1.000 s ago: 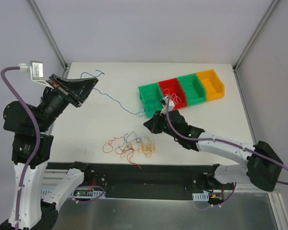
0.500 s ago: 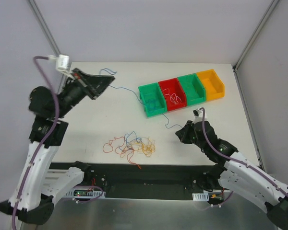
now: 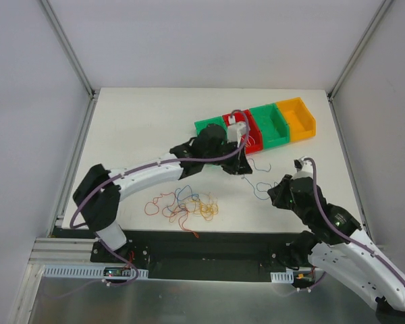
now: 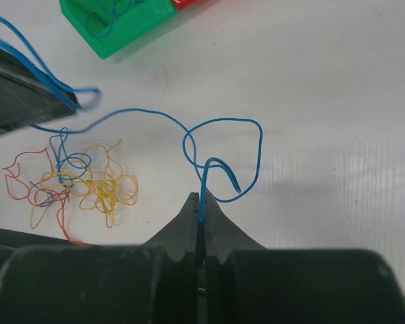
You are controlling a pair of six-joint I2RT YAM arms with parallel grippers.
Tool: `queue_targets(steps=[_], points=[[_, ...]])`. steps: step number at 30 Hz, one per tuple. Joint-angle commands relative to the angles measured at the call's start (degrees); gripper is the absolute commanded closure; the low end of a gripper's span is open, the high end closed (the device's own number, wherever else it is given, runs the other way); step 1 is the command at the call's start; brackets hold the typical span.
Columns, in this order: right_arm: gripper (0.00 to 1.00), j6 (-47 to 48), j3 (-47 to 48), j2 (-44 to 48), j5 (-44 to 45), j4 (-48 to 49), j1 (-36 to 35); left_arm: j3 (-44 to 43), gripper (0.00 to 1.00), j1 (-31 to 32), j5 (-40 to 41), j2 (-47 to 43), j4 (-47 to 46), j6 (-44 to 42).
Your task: Untangle the cables
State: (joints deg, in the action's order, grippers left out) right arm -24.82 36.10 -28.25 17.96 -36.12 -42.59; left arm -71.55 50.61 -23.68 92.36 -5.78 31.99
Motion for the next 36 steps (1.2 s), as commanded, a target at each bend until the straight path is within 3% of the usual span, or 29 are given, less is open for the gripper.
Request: queue_targets(steps=[1,10,12,17,20,26,33,36], points=[[1.0,-2.78,2.4,1.7,4.71,-7.64,0.14,-3.33,1.0,2.65,2.15,5.19,-4.94,-7.81],[1.0,-3.04,4.33,-2.94,7.97,-11.17,0.31,-5.62,0.99,3.0,1.53,17.07,-3.8,-13.7],[1.0,-3.04,5.38,-4.7,8.58,-11.6,0.31,-5.18,0.85,3.09,3.28,15.85,-2.66,-14.58],[0.99,-3.22,4.6,-6.55,8.07,-10.47,0.66,-0.71,0.39,3.0,6.36,8.74,-2.66,-15.81],[1.0,-2.96,4.42,-8.04,6.31,-9.85,1.28,1.93,0.22,2.92,9.52,3.73,-1.96,-17.04],[1.0,0.99,6.26,-11.46,4.11,-6.96,2.6,1.95,0.13,0.2,16.82,-6.82,3.75,-20.82],[0.95,12.67,10.13,-26.75,-13.53,0.86,3.83,-4.38,0.12,-12.1,22.44,-13.25,2.62,-23.1],[0.91,15.23,13.29,-34.66,-15.66,-1.22,3.74,-2.56,0.12,-15.27,22.54,-14.48,2.18,-27.58]])
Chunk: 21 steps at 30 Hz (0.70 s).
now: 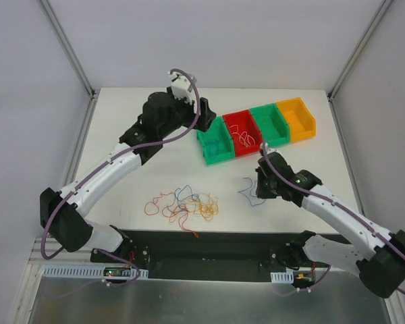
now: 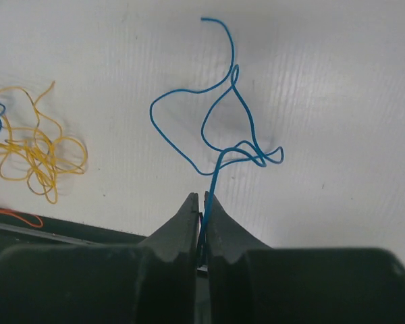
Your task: Untangle the cables
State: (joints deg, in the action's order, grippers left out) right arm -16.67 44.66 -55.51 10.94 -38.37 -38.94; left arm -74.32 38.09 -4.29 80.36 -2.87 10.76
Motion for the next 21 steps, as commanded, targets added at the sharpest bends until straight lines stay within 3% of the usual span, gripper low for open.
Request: queue_targets(steps=[1,7,12,14,18,19,21], points=[[0.89,7.69,6.03,-9.86,-8.83,0.06,0.18,2.58,0.12,-3.1,3.5,-3.27,-2.47,-8.02],[0.79,10.95,8.68,-15.86,-10.32,0.84,0.09,16.21,0.13,-5.04,5.61,-5.65,-8.37,-9.0],[0.46,14.11,10.96,-19.72,-15.24,0.05,0.09,21.32,0.13,-7.14,5.0,-7.05,-11.53,-9.36],[0.29,14.99,11.93,-20.34,-15.86,-0.56,-0.43,22.99,0.12,-8.63,4.39,-7.41,-13.38,-8.4],[0.05,15.17,13.78,-20.87,-11.3,-2.85,-1.31,24.14,0.12,-10.66,4.38,-6.36,-14.26,-7.51],[0.0,15.08,14.13,-21.13,-9.38,-3.46,-1.4,24.14,0.12,-11.01,4.38,-5.83,-14.09,-7.43],[0.04,14.12,14.22,-21.66,-7.0,-4.34,-1.4,24.05,0.12,-11.37,4.38,-5.48,-14.0,-7.34]])
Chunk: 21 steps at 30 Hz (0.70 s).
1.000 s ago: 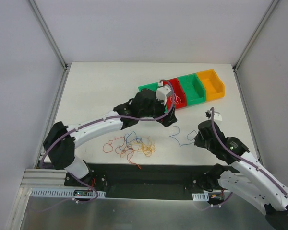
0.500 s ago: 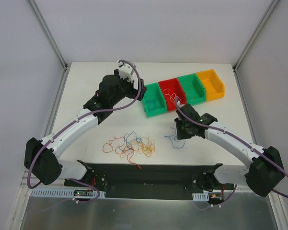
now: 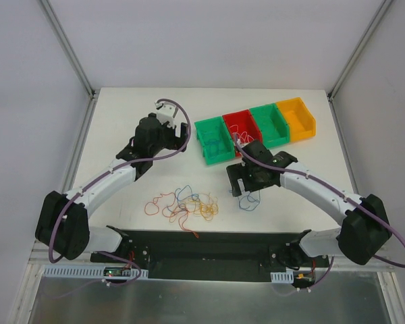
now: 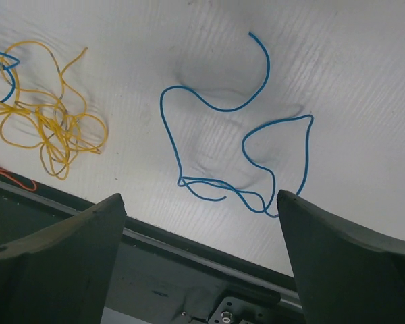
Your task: Untangle the cables
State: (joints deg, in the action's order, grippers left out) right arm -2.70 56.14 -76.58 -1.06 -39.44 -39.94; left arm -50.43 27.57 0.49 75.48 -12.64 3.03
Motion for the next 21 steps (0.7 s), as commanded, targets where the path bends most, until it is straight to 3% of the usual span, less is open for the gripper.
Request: queue_targets(steps=[1,6,13,20,21], points=[[0.04,-0.63,2.75,-0.59,6.84,-3.97,-0.4,0.25,0.13,-0.85,-0.4,-0.69,-4.23,0.49],[0.04,-4.24,0.3,0.72,13.28,-6.71,-1.19,1.21,0.12,-1.12,-0.4,-1.57,-5.28,0.66],[0.04,-7.58,-6.56,-0.94,10.55,7.34,-3.21,1.48,0.12,-1.29,-2.69,-1.83,-5.46,1.02],[0.01,-9.42,-2.88,-8.23,17.13,10.09,-7.07,2.8,0.12,-1.82,-2.16,-3.06,-6.52,0.93],[0.05,-10.04,-2.79,-9.2,18.19,10.0,-7.43,2.89,0.12,-1.91,-2.25,-2.97,-6.43,1.01]])
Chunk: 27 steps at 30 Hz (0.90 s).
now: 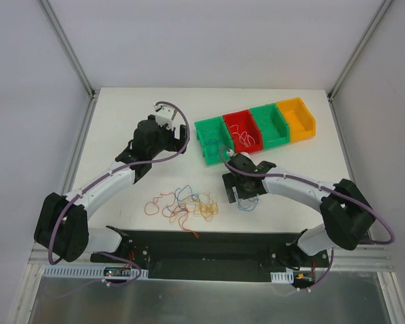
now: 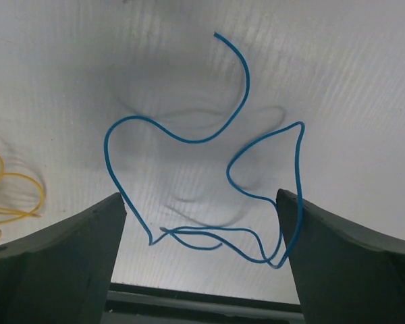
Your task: Untangle the cables
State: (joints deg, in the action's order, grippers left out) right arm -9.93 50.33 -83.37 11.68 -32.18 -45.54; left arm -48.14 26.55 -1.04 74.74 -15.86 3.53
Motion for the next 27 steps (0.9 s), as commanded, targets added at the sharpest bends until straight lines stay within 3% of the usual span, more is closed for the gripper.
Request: queue_targets(steps=[1,6,9,16,27], points=[[0.1,-3.68,3.11,-2.93,6.85,2.65,-2.1,0.5,0.12,-1.06,-0.81,-2.14,-3.22,0.51],[0.81,-5.18,2.94,-0.57,13.98,0.37,-3.15,0.77,0.12,-1.32,-0.9,-2.4,-3.39,0.51],[0.99,-3.17,3.55,2.77,13.72,0.37,-3.06,1.12,0.12,-1.58,-0.81,-2.76,-3.74,1.04],[0.99,4.74,15.22,2.17,9.07,2.38,0.35,2.17,0.12,-2.02,-0.46,-4.25,-4.53,1.74],[0.99,12.13,45.45,-20.84,2.47,7.04,7.48,3.05,0.12,-2.81,-1.07,-4.43,-5.32,2.1]])
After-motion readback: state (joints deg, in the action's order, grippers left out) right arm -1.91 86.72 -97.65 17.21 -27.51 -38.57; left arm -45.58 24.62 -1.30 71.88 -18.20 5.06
